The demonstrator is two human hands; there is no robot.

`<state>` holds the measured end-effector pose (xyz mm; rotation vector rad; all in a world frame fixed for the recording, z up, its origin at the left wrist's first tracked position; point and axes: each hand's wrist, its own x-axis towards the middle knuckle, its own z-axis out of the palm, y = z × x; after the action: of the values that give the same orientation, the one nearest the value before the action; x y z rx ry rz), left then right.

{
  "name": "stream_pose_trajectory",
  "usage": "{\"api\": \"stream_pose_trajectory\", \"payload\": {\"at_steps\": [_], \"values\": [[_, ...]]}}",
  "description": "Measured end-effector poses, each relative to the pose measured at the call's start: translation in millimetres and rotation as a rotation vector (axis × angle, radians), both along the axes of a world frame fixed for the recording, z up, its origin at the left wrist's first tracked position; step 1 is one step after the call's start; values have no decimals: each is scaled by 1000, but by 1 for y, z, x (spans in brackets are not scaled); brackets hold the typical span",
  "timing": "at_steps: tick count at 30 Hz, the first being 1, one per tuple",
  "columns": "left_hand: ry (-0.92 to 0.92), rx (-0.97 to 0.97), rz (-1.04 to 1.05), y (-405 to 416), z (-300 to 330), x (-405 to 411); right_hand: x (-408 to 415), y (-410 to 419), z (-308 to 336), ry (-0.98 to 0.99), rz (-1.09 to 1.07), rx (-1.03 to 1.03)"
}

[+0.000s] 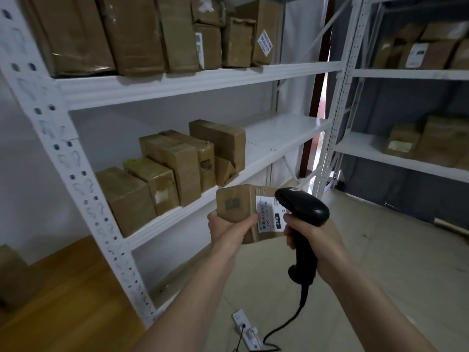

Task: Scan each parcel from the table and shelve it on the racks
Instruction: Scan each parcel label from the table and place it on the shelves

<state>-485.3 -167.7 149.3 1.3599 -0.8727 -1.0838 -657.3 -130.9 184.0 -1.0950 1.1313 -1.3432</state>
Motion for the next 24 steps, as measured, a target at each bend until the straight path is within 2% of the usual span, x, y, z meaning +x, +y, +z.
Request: {"api": "stream_pose_trajectory", "payload": {"at_steps": [8,14,24], "values": [[-186,-174,83,-61,14,-54,-26,-63,4,-105,-76,-17],[-221,-254,144,-134,21,-84,-38,-128,22,-155,-122,-80],[-309,-362,265,-253,17,-98,-38,-244,39,-92,-184,-110]]}}
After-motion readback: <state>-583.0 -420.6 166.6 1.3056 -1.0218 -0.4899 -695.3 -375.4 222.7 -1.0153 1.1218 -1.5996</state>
